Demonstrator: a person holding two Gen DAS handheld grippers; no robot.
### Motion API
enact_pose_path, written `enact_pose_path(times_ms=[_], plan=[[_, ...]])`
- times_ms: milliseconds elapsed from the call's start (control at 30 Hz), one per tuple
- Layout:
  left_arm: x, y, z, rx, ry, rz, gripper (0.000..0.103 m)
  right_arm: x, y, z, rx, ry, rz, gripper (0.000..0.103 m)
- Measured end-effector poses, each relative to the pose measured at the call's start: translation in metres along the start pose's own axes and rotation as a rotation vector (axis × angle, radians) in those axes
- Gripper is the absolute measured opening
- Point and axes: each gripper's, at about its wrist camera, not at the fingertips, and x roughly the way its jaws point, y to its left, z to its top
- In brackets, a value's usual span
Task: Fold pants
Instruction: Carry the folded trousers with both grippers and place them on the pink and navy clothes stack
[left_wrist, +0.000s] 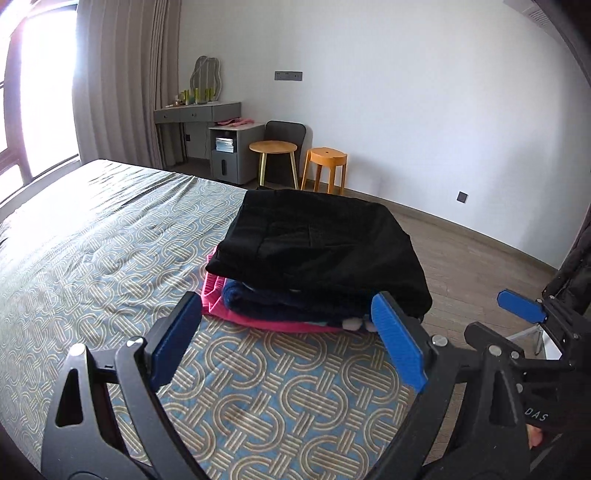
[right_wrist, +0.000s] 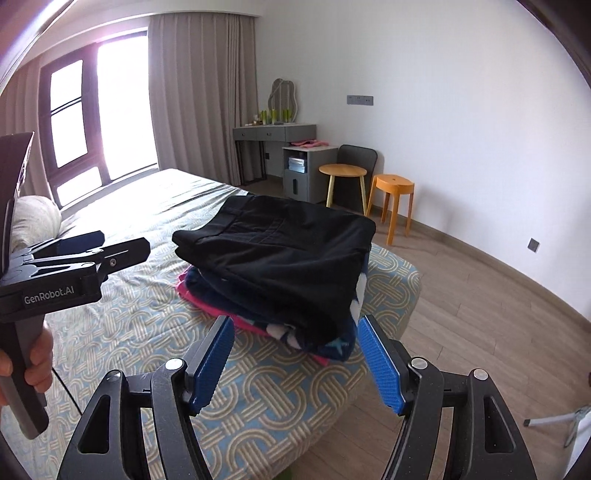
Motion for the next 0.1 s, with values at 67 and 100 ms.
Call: enact_pose_path(times_ms=[67,100], plan=[[-0.01,-0.003,-0.003,0.009,0.001,0.0,0.093,-0.012,0.002,-0.003,0.019,-0.007,0.0,0.071],[-0.015,-0.003,-0.004,0.01,-0.004,0.001,0.093,-0.018,0.002,-0.003,0.031,-0.006,0.006,0.071]])
